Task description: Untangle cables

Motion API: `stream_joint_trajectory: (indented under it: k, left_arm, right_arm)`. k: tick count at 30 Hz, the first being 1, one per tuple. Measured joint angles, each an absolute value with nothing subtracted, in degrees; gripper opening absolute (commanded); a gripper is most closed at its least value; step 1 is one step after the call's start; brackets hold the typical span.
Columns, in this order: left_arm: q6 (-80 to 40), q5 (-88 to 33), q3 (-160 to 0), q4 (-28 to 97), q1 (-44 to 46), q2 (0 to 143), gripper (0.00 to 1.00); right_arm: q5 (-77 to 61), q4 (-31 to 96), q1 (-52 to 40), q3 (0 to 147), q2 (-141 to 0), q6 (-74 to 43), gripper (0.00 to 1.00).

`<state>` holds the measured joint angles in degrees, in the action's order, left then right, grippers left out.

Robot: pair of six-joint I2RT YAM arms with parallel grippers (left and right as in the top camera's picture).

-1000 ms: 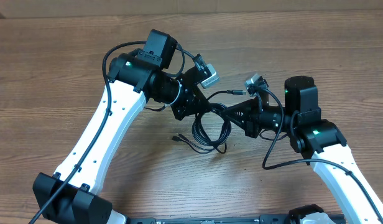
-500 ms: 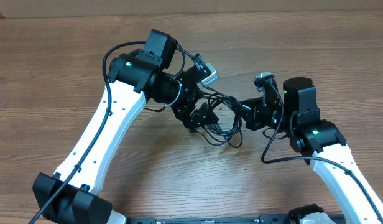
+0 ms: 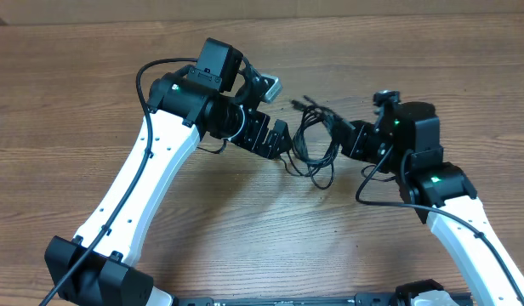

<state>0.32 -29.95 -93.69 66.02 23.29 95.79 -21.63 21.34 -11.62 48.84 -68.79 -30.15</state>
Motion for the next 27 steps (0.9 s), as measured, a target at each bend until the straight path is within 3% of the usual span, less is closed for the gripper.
stream_joint_trajectory:
  k: [8, 14, 15, 20, 27]
  left_arm:
    - [-17.74, -27.81, -93.76, 60.64, 23.4, 95.79, 1.0]
    - [-24.1, -27.57, -93.76, 59.42, 25.45, 95.79, 1.0]
    - [-24.49, -27.57, -93.76, 59.16, 25.63, 95.79, 0.95]
    - [-27.2, -27.27, -93.76, 57.36, 26.92, 95.79, 0.46]
    - [-27.75, -27.14, -93.76, 56.97, 26.92, 95.79, 0.5]
  right_arm:
    - [-27.59, 11.14, -8.73, 48.84, -68.95, -39.0, 0.04]
    - [-32.42, 4.58, -8.71, 48.84, -68.95, -40.69, 0.04]
    - [-32.8, 4.14, -8.73, 48.84, -68.95, -41.06, 0.04]
    - [-35.83, 0.08, -8.71, 48.82, -68.97, -43.55, 0.04]
    - [-37.91, -2.11, -8.71, 48.82, -68.97, -46.02, 0.04]
